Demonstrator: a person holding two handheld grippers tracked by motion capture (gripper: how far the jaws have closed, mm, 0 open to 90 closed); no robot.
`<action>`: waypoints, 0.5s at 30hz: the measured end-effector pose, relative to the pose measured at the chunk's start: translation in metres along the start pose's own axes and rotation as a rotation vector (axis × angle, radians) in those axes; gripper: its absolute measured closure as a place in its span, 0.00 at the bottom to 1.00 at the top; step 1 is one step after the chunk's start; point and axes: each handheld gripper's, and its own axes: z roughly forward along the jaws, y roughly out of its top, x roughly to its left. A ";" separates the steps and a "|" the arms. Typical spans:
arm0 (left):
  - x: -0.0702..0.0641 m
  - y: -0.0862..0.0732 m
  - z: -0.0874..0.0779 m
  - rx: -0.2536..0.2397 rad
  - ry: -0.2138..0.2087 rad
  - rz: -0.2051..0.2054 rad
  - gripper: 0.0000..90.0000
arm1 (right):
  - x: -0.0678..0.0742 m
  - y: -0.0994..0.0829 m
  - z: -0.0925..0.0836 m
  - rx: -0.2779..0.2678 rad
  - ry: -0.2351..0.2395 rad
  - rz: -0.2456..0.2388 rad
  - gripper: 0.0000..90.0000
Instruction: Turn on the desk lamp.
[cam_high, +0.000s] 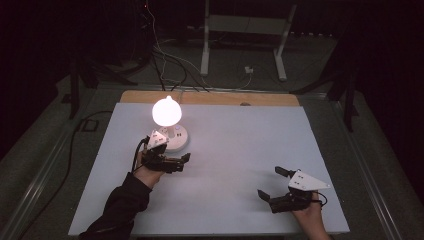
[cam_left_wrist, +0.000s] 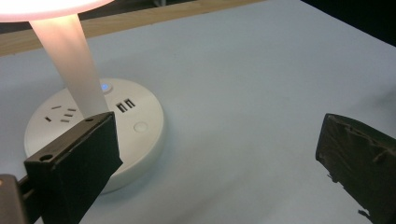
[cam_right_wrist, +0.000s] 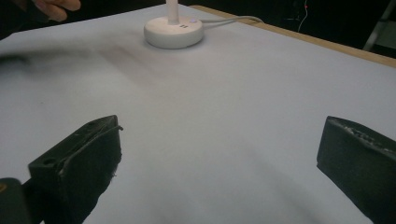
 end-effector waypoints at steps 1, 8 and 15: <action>0.000 0.000 -0.003 0.002 -0.009 0.002 0.00 | 0.000 0.000 0.000 0.000 0.000 0.001 0.00; 0.006 -0.006 -0.024 -0.007 -0.016 0.018 0.00 | 0.001 0.000 0.001 0.005 -0.001 -0.005 0.00; 0.013 -0.017 -0.039 0.001 -0.016 0.025 0.00 | 0.001 0.000 0.002 0.008 -0.004 -0.007 0.00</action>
